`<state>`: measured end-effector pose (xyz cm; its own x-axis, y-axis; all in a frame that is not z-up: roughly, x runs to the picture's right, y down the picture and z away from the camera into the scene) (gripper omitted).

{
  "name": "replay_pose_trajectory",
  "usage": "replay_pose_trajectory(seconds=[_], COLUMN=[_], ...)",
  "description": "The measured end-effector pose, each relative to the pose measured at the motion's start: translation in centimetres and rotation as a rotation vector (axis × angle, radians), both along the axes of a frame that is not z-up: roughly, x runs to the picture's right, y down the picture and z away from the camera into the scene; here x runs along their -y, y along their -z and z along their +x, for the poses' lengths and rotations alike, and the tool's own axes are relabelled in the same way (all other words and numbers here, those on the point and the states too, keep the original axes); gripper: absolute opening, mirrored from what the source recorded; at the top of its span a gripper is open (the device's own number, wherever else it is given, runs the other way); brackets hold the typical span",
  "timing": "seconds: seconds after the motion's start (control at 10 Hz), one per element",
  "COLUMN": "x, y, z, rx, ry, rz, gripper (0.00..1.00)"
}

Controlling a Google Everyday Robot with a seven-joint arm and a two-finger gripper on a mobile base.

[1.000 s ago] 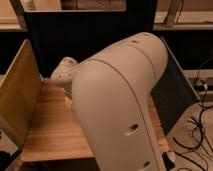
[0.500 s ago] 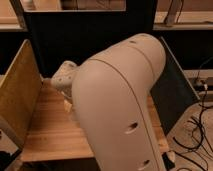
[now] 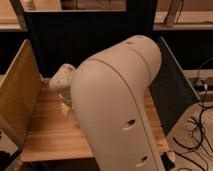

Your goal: Place the ceramic cup over the eraser

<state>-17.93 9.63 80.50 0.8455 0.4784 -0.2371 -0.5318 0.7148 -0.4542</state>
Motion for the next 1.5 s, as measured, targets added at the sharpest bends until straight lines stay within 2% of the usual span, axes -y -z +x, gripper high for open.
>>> replay_pose_trajectory(seconds=[0.2, 0.3, 0.5, 0.8, 1.0, 1.1, 1.2, 1.5], x=[-0.9, -1.5, -2.1, -1.4, -0.4, 0.5, 1.5, 7.0], y=[-0.3, -0.7, -1.6, -2.2, -1.8, -1.2, -0.5, 2.6], z=[-0.8, -0.8, 0.3, 0.7, 0.3, 0.1, 0.0, 1.2], rx=[0.013, 0.000, -0.043, -0.073, -0.063, -0.055, -0.047, -0.045], ry=[0.016, 0.036, 0.066, 0.065, 0.042, 0.027, 0.009, -0.049], rz=[-0.019, -0.032, -0.046, -0.030, -0.005, 0.013, 0.033, 0.140], gripper=[0.80, 0.73, 0.55, 0.24, 0.06, 0.01, 0.00, 0.00])
